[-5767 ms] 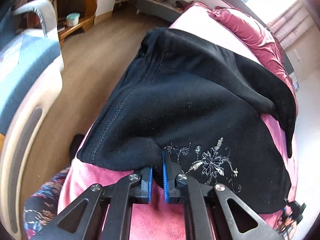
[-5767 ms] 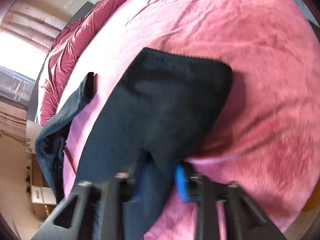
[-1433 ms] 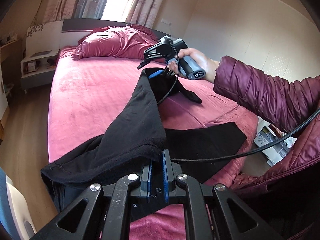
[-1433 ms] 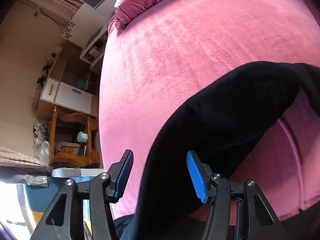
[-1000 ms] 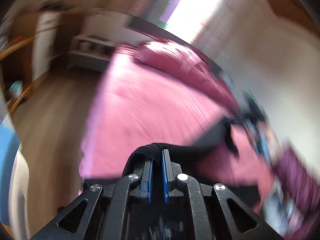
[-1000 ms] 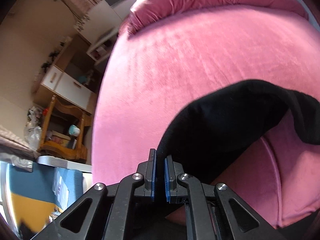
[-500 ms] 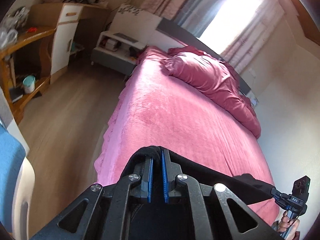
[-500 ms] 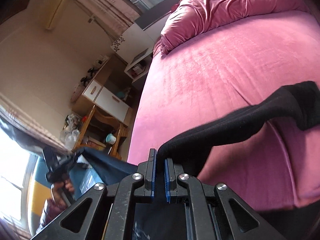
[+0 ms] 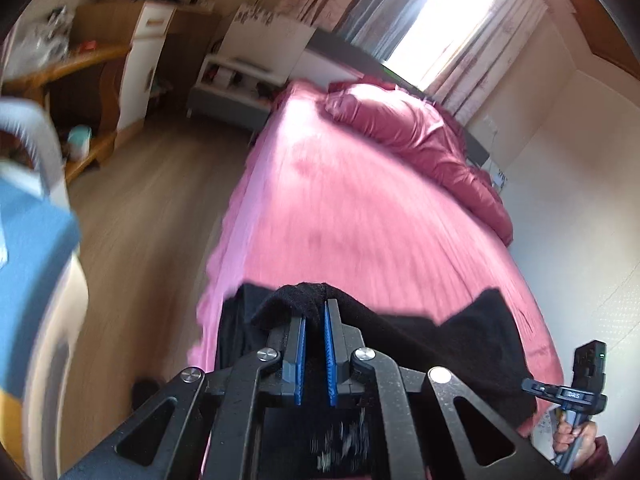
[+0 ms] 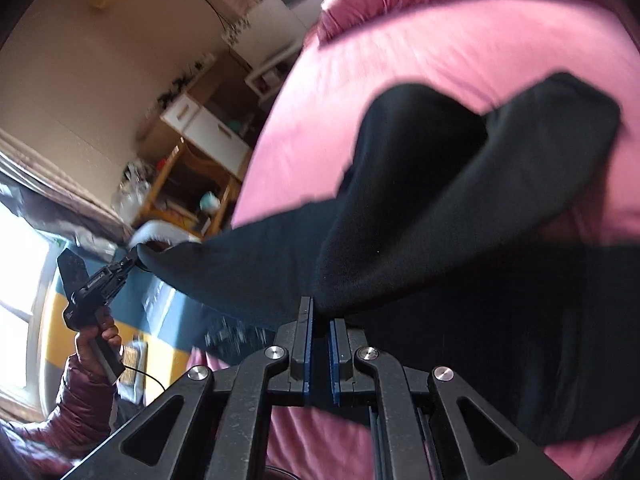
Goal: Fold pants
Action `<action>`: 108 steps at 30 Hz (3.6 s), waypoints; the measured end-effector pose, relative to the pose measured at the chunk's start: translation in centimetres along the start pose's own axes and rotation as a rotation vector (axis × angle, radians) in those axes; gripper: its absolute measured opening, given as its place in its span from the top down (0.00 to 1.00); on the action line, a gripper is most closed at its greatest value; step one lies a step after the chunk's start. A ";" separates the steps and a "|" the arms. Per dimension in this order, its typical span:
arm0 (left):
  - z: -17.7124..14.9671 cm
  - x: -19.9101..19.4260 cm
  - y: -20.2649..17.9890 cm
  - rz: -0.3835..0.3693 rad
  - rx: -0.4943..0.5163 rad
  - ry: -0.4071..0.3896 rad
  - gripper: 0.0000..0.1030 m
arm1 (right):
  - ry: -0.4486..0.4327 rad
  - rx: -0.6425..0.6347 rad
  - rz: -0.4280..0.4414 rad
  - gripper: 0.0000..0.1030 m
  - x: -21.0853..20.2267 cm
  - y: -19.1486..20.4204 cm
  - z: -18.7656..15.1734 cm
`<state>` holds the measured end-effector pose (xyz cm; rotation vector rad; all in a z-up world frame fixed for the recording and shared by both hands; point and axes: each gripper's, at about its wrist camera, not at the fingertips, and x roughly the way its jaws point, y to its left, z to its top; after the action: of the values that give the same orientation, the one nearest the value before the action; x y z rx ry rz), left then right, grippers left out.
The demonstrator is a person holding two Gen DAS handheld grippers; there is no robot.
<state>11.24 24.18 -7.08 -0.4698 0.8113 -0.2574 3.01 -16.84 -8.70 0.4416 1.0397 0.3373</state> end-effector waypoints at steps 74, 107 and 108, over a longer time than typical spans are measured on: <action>-11.9 8.2 -11.4 -0.045 0.224 0.396 0.73 | -0.303 0.646 -0.295 0.70 -3.7 -30.1 13.4; -15.8 10.4 -17.7 -0.151 0.506 0.505 0.71 | -0.442 0.778 -0.427 0.80 -21.0 -32.5 -11.0; -15.9 10.5 -17.8 -0.146 0.511 0.508 0.71 | -0.454 0.791 -0.404 0.79 -21.2 -32.9 -11.3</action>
<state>5.58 -0.22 -14.33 0.0287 1.1612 -0.7185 -14.91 -53.01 -14.18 0.9433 0.7542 -0.5442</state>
